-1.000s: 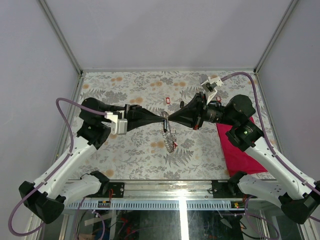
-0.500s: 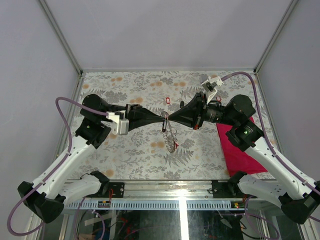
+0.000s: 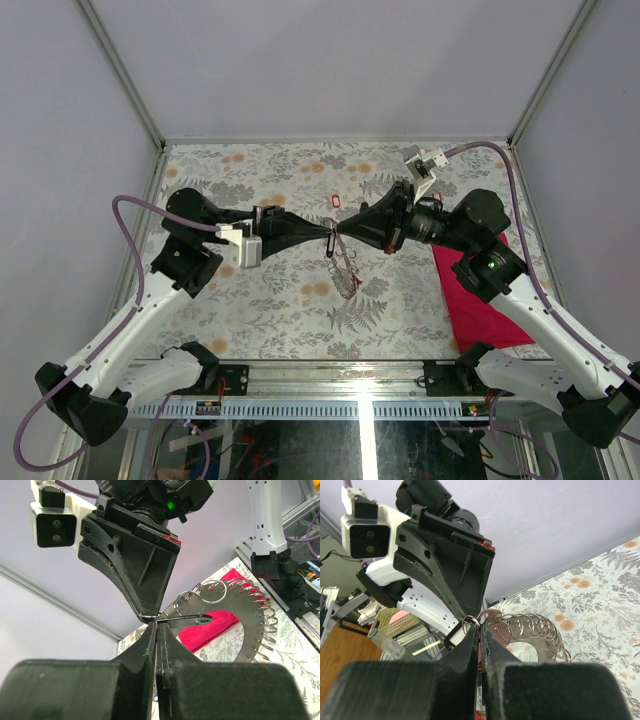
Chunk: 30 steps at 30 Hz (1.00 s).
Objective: Put the keys on the keyring
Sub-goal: Insert the key onto the keyring.
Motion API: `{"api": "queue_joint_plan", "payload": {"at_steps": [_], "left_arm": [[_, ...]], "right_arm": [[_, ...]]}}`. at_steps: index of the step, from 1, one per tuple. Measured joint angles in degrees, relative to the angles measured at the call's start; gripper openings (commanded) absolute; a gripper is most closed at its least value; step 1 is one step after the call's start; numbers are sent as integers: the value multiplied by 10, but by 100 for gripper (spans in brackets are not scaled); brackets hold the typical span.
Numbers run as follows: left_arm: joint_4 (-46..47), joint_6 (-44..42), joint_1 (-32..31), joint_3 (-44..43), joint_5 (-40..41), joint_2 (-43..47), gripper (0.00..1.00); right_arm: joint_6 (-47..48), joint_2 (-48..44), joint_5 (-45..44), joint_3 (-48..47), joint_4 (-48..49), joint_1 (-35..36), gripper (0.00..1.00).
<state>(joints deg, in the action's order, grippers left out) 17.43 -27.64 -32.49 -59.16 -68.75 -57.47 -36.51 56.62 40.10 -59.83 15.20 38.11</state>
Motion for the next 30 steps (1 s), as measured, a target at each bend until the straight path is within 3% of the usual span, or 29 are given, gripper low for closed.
{"api": "queue_joint_plan", "payload": {"at_steps": [19, 24, 30], "left_arm": [[-42, -37, -6, 0, 43, 0, 0], [-45, -39, -9, 0, 46, 0, 15], [-51, -38, -12, 1, 48, 4, 18]], "right_arm": [[-23, -14, -81, 20, -3, 0, 0], [-31, -14, -82, 33, 19, 0, 0], [-30, -19, -97, 45, 53, -3, 0]]}}
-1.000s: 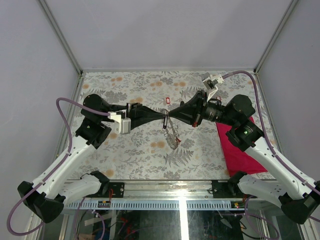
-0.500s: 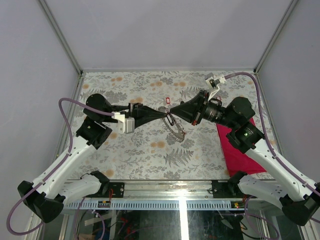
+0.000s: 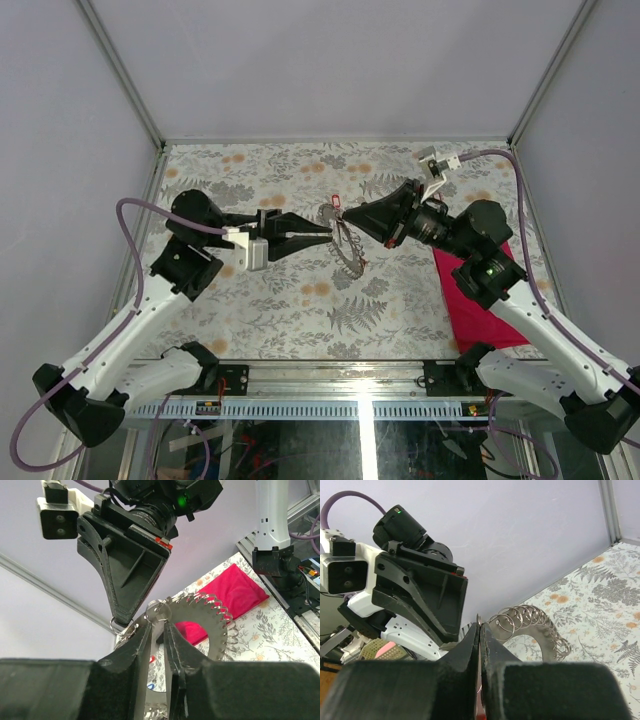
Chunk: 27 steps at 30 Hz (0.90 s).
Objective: Put the keys on the keyring
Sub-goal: Insert the key onto the keyring.
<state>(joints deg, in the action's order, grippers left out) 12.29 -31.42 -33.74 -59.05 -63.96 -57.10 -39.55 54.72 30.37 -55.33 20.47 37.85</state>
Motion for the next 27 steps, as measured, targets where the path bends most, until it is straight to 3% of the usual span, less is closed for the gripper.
{"api": "queue_joint_plan", "payload": {"at_steps": [9, 22, 27], "left_arm": [[31, 42, -3, 16, 38, 34, 22], [300, 348, -4, 106, 224, 35, 28], [372, 417, -10, 111, 236, 31, 30]], "right_arm": [[33, -26, -14, 24, 29, -1, 0], [148, -56, 12, 50, 107, -1, 0], [152, -55, 24, 70, 171, -1, 0]]}}
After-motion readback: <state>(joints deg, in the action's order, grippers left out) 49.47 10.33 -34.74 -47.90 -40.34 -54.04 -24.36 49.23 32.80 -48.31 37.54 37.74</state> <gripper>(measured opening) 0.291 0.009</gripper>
